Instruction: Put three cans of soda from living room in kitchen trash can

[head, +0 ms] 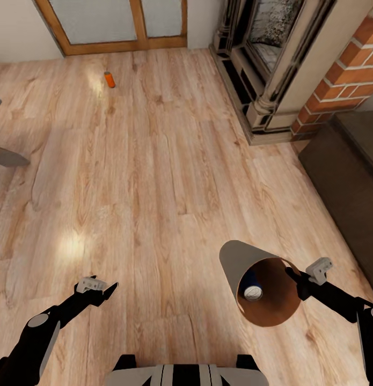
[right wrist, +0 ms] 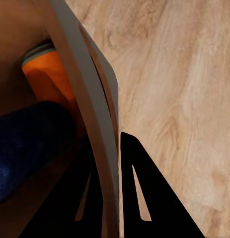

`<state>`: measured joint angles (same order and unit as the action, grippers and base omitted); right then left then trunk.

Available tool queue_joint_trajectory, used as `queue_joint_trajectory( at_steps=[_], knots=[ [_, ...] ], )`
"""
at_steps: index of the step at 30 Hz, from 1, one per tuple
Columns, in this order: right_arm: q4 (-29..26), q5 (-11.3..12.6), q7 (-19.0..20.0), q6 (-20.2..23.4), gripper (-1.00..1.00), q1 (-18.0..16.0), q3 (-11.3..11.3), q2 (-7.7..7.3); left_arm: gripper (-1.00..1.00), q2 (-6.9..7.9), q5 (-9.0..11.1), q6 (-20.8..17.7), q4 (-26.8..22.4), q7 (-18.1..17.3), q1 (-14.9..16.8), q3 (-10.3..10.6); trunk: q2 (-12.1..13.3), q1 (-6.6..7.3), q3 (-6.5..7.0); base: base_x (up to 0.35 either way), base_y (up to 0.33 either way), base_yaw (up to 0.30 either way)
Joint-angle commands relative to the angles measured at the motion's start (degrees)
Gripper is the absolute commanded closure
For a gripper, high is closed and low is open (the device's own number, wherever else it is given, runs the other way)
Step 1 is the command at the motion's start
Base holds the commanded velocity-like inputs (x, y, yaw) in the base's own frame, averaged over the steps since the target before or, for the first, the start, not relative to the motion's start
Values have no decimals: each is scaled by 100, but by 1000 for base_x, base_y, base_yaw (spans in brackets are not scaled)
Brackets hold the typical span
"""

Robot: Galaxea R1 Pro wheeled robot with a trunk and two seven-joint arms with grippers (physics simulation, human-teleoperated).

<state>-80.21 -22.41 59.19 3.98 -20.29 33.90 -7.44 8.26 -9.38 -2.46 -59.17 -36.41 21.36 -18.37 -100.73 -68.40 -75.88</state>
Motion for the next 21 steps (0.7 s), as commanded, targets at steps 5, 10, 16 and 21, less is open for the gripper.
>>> queue_joint_trajectory(
  at_steps=[5,10,16,21],
  knots=[
    [-3,40,49,24,100,-2,2,0,-100,0,-2,-4,41,-1,0,0,0,0,-30,268,185,185],
    [-3,33,49,24,100,-2,2,4,-100,0,-2,-4,53,1,0,0,0,0,-60,264,190,185],
    [3,20,49,24,100,-2,-4,6,-100,0,-2,-36,70,9,0,0,0,0,-96,267,192,185],
    [11,30,49,18,100,-2,-1,6,-100,0,-6,-49,72,13,0,0,0,0,-123,274,197,165]
  ],
)
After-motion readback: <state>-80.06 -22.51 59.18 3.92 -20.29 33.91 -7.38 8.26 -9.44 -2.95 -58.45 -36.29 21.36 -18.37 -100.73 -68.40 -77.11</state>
